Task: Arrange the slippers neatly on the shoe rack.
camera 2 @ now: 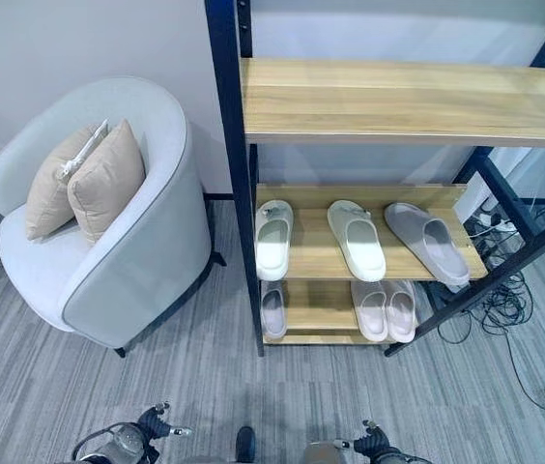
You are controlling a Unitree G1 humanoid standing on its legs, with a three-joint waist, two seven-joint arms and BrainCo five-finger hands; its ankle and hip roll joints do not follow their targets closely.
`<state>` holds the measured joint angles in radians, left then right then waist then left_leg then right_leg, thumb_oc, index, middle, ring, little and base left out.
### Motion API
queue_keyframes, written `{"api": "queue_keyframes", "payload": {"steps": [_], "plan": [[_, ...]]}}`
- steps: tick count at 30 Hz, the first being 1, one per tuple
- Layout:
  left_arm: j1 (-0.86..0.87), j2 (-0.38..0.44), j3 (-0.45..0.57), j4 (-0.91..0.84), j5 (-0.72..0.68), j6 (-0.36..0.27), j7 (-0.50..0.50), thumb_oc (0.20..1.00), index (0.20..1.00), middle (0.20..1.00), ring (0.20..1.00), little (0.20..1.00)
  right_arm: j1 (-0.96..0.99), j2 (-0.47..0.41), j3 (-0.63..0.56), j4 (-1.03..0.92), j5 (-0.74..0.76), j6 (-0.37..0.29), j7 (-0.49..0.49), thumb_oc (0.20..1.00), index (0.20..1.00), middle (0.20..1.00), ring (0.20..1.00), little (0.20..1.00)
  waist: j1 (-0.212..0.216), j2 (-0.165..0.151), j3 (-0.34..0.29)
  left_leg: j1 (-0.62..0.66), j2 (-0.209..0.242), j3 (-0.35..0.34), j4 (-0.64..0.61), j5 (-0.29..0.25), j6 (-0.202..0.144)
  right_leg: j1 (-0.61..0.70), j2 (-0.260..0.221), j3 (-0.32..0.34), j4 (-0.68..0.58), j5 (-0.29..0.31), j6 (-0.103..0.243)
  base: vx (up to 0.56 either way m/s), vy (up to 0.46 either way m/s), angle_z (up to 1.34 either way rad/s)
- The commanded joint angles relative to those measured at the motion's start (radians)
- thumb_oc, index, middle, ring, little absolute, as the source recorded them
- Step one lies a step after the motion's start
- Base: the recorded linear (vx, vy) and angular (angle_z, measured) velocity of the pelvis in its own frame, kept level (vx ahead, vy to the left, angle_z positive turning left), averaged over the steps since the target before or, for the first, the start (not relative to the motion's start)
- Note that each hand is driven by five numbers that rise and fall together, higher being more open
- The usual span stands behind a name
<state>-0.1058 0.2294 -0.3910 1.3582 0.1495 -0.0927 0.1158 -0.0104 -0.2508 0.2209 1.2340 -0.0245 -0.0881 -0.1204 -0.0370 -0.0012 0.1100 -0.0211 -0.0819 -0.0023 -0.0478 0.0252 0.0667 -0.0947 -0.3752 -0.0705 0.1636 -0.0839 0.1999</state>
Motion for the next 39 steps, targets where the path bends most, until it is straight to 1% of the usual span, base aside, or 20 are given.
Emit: {"api": "queue_keyframes", "payload": {"steps": [1,2,3,6,7,10,11,16,19,21,22,24,27,30,32,36,39], "plan": [[0.003,-0.016,0.022,0.003,0.04,-0.017,0.017,1.0,1.0,1.0,1.0,1.0,0.019,-0.061,-0.028,-0.014,-0.013,0.002,-0.02,1.0,1.0,1.0,1.0,1.0,-0.001,-0.005,-0.007,-0.002,0.075,-0.018,0.127,-0.144,-0.048,0.051,0.123,-0.015,-0.075,0.159,-0.04,0.09,-0.301,0.11],[0.006,-0.014,0.032,0.012,0.038,-0.015,0.016,1.0,1.0,1.0,1.0,1.0,0.027,-0.064,-0.028,-0.008,-0.015,0.002,-0.017,1.0,1.0,1.0,1.0,1.0,-0.004,-0.014,-0.015,0.003,0.082,-0.021,0.122,-0.136,-0.06,0.064,0.143,-0.003,-0.096,0.148,-0.031,0.13,-0.388,0.32],[0.011,-0.02,0.04,0.018,0.03,-0.016,0.014,1.0,1.0,1.0,1.0,1.0,0.031,-0.067,-0.023,-0.001,-0.011,0.005,-0.012,1.0,1.0,1.0,1.0,1.0,-0.003,-0.017,-0.026,0.01,0.095,-0.025,0.111,-0.128,-0.073,0.081,0.161,-0.003,-0.126,0.134,-0.036,0.12,-0.384,0.47],[0.01,-0.025,0.053,0.019,0.005,-0.017,0.016,1.0,1.0,1.0,1.0,1.0,0.026,-0.075,-0.013,-0.005,-0.007,-0.001,-0.012,1.0,1.0,1.0,1.0,1.0,0.0,-0.019,-0.036,0.023,0.118,-0.04,0.084,-0.107,-0.091,0.112,0.185,-0.025,-0.167,0.119,-0.048,0.06,-0.251,0.14],[0.007,-0.034,0.047,0.016,0.002,-0.019,0.017,1.0,1.0,1.0,1.0,1.0,0.017,-0.081,-0.003,-0.027,0.001,-0.012,-0.011,1.0,1.0,1.0,1.0,1.0,0.004,-0.019,-0.041,0.034,0.134,-0.052,0.058,-0.089,-0.1,0.13,0.201,-0.035,-0.182,0.108,-0.056,0.04,-0.195,-0.08],[0.003,-0.055,0.024,0.004,0.006,-0.022,0.019,1.0,1.0,1.0,1.0,1.0,0.001,-0.084,0.022,-0.095,0.003,-0.035,-0.016,1.0,1.0,1.0,1.0,1.0,0.009,-0.014,-0.05,0.058,0.155,-0.07,0.005,-0.057,-0.113,0.16,0.224,-0.056,-0.204,0.089,-0.066,0.01,-0.131,0.25],[0.003,-0.063,0.015,0.003,0.011,-0.022,0.023,1.0,1.0,1.0,1.0,1.0,-0.011,-0.085,0.048,-0.158,-0.012,-0.052,-0.022,1.0,1.0,1.0,1.0,1.0,0.015,-0.013,-0.054,0.067,0.161,-0.082,-0.027,-0.038,-0.118,0.174,0.232,-0.07,-0.219,0.086,-0.068,-0.02,-0.028,0.43],[0.01,-0.068,0.023,0.015,0.02,-0.017,0.03,1.0,1.0,1.0,1.0,1.0,-0.02,-0.087,0.058,-0.281,-0.007,-0.082,-0.03,1.0,1.0,1.0,1.0,1.0,0.023,-0.016,-0.063,0.067,0.162,-0.086,-0.04,-0.036,-0.123,0.188,0.236,-0.085,-0.251,0.093,-0.065,-0.02,0.028,0.2],[0.023,-0.065,0.047,0.035,0.012,-0.013,0.029,1.0,1.0,1.0,1.0,1.0,-0.011,-0.074,0.012,-0.32,0.073,-0.099,-0.031,1.0,1.0,1.0,1.0,1.0,0.024,-0.015,-0.072,0.065,0.16,-0.079,-0.04,-0.042,-0.123,0.182,0.232,-0.08,-0.251,0.094,-0.059,-0.01,0.074,0.01],[0.036,-0.06,0.048,0.037,0.03,-0.014,0.033,1.0,1.0,1.0,1.0,1.0,-0.019,-0.103,-0.008,-0.467,0.065,-0.124,-0.053,1.0,1.0,1.0,1.0,1.0,0.023,-0.018,-0.074,0.054,0.151,-0.075,-0.04,-0.045,-0.123,0.176,0.223,-0.084,-0.251,0.099,-0.052,-0.02,0.09,-0.01],[0.036,-0.06,0.048,0.037,0.03,-0.014,0.033,1.0,1.0,1.0,1.0,1.0,-0.018,-0.103,-0.009,-0.468,0.065,-0.124,-0.053,1.0,1.0,1.0,1.0,1.0,0.023,-0.018,-0.074,0.054,0.151,-0.075,-0.04,-0.045,-0.123,0.176,0.223,-0.084,-0.251,0.099,-0.052,-0.03,0.07,-0.13],[0.028,-0.064,0.041,0.023,0.04,-0.02,0.031,1.0,1.0,1.0,1.0,1.0,-0.005,-0.127,-0.043,-0.579,0.044,-0.136,-0.081,1.0,1.0,1.0,1.0,1.0,0.019,-0.016,-0.073,0.037,0.142,-0.08,-0.04,-0.043,-0.131,0.174,0.214,-0.104,-0.251,0.099,-0.047,-0.03,0.076,-0.06],[0.019,-0.074,0.029,0.016,0.051,-0.024,0.028,1.0,1.0,1.0,1.0,1.0,-0.002,-0.144,-0.089,-0.679,0.043,-0.149,-0.11,1.0,1.0,1.0,1.0,1.0,0.017,-0.015,-0.073,0.027,0.138,-0.087,-0.04,-0.041,-0.132,0.173,0.207,-0.124,-0.251,0.099,-0.043,-0.01,0.05,0.21],[0.014,-0.086,0.013,0.002,0.066,-0.028,0.025,1.0,1.0,1.0,1.0,1.0,-0.02,-0.169,-0.112,-0.841,0.008,-0.167,-0.134,1.0,1.0,1.0,1.0,1.0,0.023,-0.018,-0.069,0.021,0.133,-0.087,-0.04,-0.045,-0.129,0.165,0.203,-0.121,-0.251,0.103,-0.04,-0.01,0.042,0.12],[0.015,-0.093,0.01,0.005,0.081,-0.031,0.018,1.0,1.0,1.0,1.0,1.0,-0.009,-0.18,-0.118,-0.94,-0.03,-0.176,-0.132,1.0,1.0,1.0,1.0,1.0,0.023,-0.02,-0.068,0.021,0.132,-0.08,-0.04,-0.049,-0.125,0.161,0.201,-0.114,-0.251,0.103,-0.039,0.0,0.034,-0.02],[0.02,-0.097,0.009,0.005,0.094,-0.034,0.01,1.0,1.0,1.0,1.0,1.0,-0.013,-0.179,-0.117,-0.994,-0.065,-0.176,-0.142,1.0,1.0,1.0,1.0,1.0,0.025,-0.023,-0.069,0.022,0.129,-0.075,-0.04,-0.05,-0.121,0.161,0.199,-0.106,-0.251,0.104,-0.038,0.02,0.033,-0.03],[0.015,-0.095,0.003,-0.001,0.09,-0.035,0.011,1.0,1.0,1.0,1.0,1.0,-0.063,-0.184,-0.1,-0.96,-0.093,-0.159,-0.164,1.0,1.0,1.0,1.0,1.0,0.033,-0.027,-0.067,0.016,0.127,-0.072,-0.04,-0.051,-0.119,0.153,0.198,-0.103,-0.251,0.105,-0.037,0.01,0.032,-0.08]]}}
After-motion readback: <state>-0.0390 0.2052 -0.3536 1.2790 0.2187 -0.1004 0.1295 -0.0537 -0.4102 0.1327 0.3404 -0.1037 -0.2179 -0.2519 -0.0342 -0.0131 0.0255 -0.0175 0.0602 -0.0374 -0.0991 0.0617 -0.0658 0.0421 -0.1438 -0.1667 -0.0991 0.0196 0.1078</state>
